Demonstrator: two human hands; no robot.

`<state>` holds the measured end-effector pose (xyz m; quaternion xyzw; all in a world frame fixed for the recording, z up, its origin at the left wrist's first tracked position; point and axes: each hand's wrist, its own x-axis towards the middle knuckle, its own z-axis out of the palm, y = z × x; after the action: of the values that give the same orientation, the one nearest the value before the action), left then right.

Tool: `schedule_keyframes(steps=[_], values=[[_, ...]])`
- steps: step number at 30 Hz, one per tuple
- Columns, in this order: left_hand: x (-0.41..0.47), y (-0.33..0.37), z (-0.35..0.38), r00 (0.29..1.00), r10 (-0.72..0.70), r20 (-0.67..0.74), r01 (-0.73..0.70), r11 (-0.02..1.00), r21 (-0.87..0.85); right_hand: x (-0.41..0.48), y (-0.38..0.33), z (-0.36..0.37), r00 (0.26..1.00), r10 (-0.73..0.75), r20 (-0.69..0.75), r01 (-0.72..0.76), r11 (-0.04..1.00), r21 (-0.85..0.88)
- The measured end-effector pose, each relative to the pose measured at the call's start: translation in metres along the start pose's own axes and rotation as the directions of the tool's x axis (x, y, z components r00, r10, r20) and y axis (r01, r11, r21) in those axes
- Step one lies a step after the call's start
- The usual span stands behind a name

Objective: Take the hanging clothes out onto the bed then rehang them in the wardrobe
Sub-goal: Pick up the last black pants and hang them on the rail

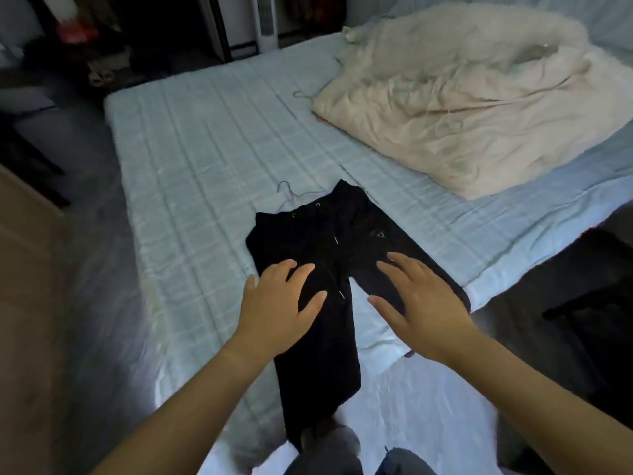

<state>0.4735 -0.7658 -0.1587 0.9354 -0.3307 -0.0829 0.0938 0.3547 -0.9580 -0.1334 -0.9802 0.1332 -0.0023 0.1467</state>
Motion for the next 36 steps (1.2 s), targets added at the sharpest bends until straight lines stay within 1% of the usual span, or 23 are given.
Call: schedule_keyframes(steps=[3,8,13,18,23,25,27,32,36], values=[[0.041,-0.018,-0.001,0.996,-0.086,0.027,0.086,0.996,-0.004,0.059,0.014,0.006,0.998,-0.060,0.029,0.059,0.998,0.016],[0.081,-0.047,0.007,0.970,-0.239,0.044,0.240,0.970,-0.025,0.135,0.048,0.029,0.981,-0.140,0.132,0.139,0.990,0.012],[0.117,-0.065,0.028,0.911,-0.411,0.037,0.413,0.911,-0.028,0.232,0.080,0.055,0.922,-0.277,0.270,0.274,0.960,0.051],[0.190,-0.060,0.077,0.839,-0.544,0.009,0.542,0.834,-0.105,0.344,0.115,0.097,0.861,-0.386,0.332,0.393,0.918,0.047],[0.271,-0.074,0.155,0.787,-0.617,0.020,0.614,0.778,-0.131,0.453,0.157,0.167,0.792,-0.488,0.368,0.541,0.839,-0.053],[0.296,-0.084,0.188,0.764,-0.644,0.052,0.645,0.755,-0.116,0.491,0.170,0.196,0.786,-0.498,0.367,0.561,0.823,-0.085],[0.314,-0.095,0.216,0.751,-0.656,0.079,0.660,0.746,-0.086,0.523,0.183,0.222,0.798,-0.478,0.368,0.545,0.833,-0.099],[0.348,-0.131,0.249,0.707,-0.707,0.018,0.707,0.707,-0.031,0.571,0.219,0.267,0.841,-0.409,0.355,0.461,0.885,-0.071],[0.372,-0.161,0.253,0.677,-0.735,-0.047,0.733,0.679,-0.054,0.579,0.229,0.289,0.831,-0.502,0.240,0.505,0.861,0.054]])
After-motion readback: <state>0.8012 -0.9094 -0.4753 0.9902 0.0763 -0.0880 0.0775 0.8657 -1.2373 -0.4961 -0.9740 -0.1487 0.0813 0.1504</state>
